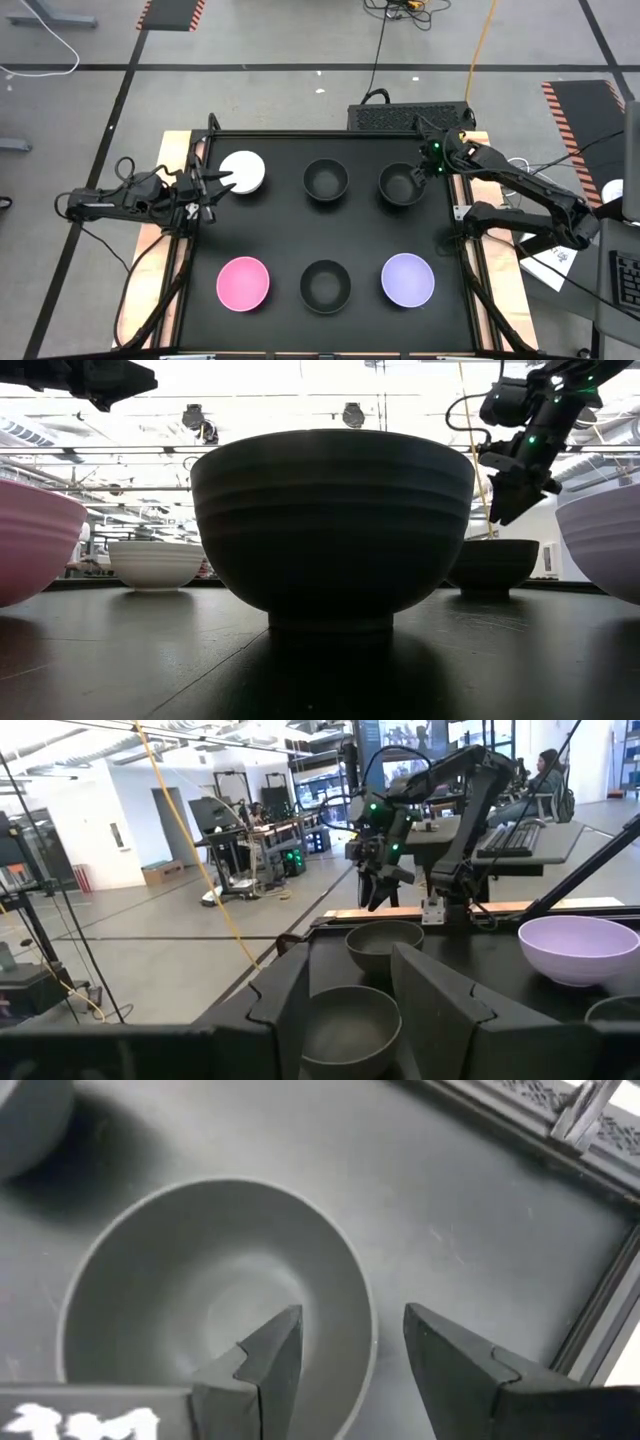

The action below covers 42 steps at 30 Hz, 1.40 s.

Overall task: Nest bowls inside each other
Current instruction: Stack the top right black bowl on top of the bottom black bowl

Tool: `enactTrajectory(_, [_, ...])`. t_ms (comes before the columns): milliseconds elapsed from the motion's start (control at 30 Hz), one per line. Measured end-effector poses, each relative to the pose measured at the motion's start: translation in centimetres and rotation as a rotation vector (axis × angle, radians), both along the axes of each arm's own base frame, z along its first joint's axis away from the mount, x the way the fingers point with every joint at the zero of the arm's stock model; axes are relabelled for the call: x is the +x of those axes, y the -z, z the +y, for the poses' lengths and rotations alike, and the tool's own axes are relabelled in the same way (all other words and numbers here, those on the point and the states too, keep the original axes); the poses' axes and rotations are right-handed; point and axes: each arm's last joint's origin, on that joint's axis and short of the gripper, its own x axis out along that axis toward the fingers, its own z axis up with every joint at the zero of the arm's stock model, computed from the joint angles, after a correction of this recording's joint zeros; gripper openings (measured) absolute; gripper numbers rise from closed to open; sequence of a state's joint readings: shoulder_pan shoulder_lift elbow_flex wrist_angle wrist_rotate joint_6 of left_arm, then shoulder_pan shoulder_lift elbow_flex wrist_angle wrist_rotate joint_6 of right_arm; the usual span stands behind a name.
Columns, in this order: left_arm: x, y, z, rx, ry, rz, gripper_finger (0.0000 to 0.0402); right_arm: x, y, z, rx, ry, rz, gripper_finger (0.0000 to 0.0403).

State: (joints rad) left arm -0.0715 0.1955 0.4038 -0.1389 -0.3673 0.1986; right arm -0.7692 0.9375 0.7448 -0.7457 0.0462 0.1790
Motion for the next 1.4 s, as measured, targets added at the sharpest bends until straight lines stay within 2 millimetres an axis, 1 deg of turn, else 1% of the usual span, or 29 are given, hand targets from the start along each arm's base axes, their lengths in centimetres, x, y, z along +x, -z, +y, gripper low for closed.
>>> enactTrajectory(200, [0.0,0.1,0.0,-0.014,0.001,0.004,0.0147,0.4,0.8,-0.5,0.067,-0.027,0.009,0.017])
enactTrajectory(400, [0.0,0.2,0.0,-0.016,0.002,0.011,0.0147,0.6,1.5,-0.8,0.106,-0.03,0.049,0.0199])
enactTrajectory(600, [0.0,0.2,0.0,-0.018,0.003,0.01,0.0147,0.8,1.3,-1.2,0.152,-0.022,0.094,0.0212])
enactTrajectory(700, [0.0,0.2,0.0,-0.018,0.004,0.011,0.0147,0.9,1.3,-1.4,0.151,-0.029,0.098,0.0212])
enactTrajectory(1033, [0.0,0.2,0.0,-0.018,0.004,0.012,0.0147,1.4,2.3,-1.9,0.191,-0.052,0.147,0.0212])
enactTrajectory(1200, [0.0,0.2,0.0,-0.018,0.004,0.012,0.0147,1.7,2.8,-2.1,0.214,-0.057,0.16,0.0198])
enactTrajectory(1400, [0.0,0.2,0.0,-0.018,0.005,0.014,0.0147,1.9,2.9,-2.4,0.195,-0.069,0.149,0.0174])
